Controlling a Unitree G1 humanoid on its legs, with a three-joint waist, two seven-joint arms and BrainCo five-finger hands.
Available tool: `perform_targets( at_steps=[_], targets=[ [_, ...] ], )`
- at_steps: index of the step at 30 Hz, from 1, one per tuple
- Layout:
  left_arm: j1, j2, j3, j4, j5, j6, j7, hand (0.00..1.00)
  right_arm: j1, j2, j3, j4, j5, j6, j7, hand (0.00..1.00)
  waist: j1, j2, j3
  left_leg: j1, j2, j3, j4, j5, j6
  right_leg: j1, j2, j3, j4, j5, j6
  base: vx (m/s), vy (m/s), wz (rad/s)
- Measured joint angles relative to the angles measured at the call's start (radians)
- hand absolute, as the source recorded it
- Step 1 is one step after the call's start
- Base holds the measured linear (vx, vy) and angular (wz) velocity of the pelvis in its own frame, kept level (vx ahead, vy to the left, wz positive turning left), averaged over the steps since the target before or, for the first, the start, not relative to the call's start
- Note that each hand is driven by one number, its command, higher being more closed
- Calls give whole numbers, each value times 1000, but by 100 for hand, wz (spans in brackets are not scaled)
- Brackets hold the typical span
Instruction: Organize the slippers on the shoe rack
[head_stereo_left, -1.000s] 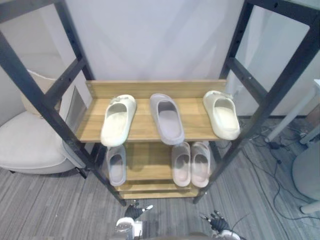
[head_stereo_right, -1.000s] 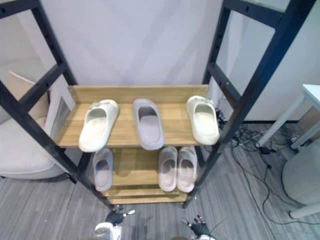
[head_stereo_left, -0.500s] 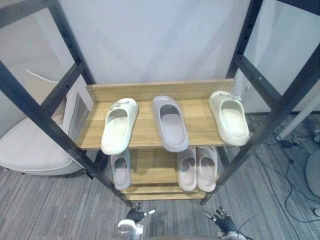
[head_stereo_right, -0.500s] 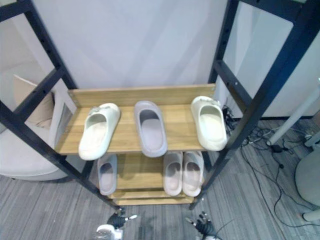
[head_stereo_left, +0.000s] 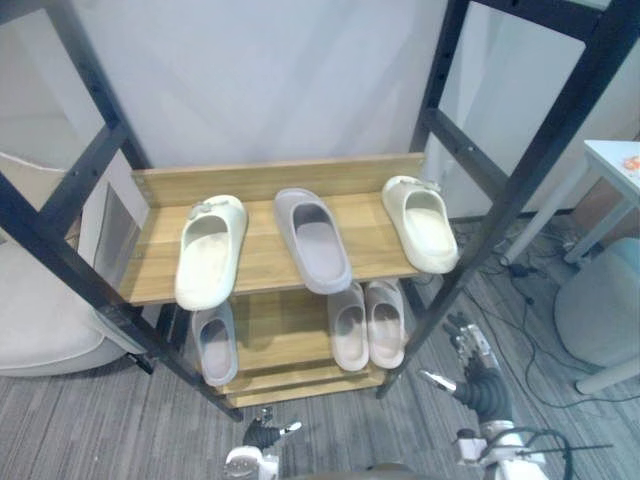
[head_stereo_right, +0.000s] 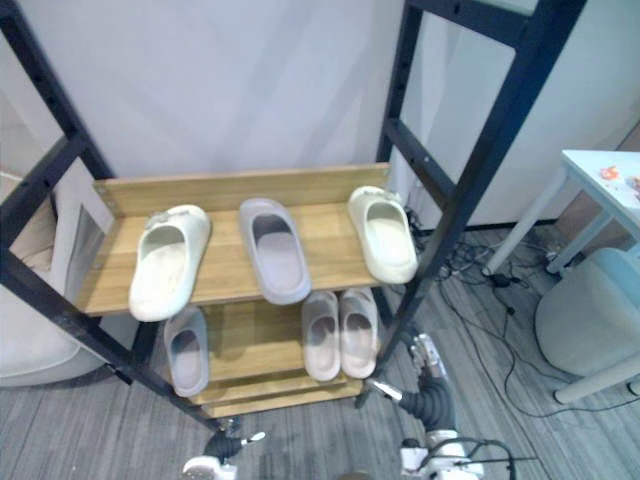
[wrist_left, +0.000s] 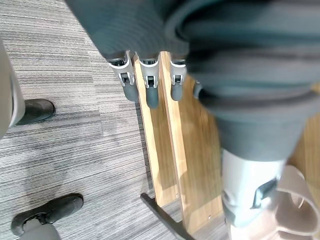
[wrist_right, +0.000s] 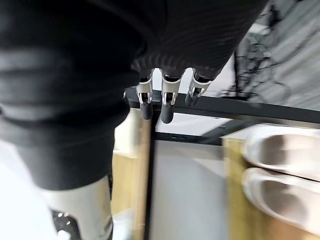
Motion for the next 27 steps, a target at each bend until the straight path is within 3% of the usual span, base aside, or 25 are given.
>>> perform_targets(
  at_steps=[4,9,17,27],
  targets=[
    [-1,10,-59,5,1,-12,-1,0,-16,-12,-9,-41,0,-21,4,0,-4,0,-1,-9,-5,-8,8,0,1,-4,-2,5,-5,3,4,0,0,0],
    [-19,32,-123,44,18,-19,-12,0,-156,-121,-73,-41,0,-21,-8,0,-6,0,-4,-17,-16,-41,9,-2,4,-6,-9,14,-26,22,14,-20,15,-5],
    [-23,51,-122,58,18,-19,-20,0,-359,-191,-111,-23,8,-24,-32,0,-6,-3,-16,-48,-30,-86,14,7,22,7,-28,-24,-70,46,20,-19,12,15],
    [-26,53,-120,60,19,-19,-23,0,-642,-282,-97,144,54,-23,-48,0,1,-7,-25,-81,-42,-130,14,19,36,28,-42,-68,-131,79,22,-3,3,13]
  ],
)
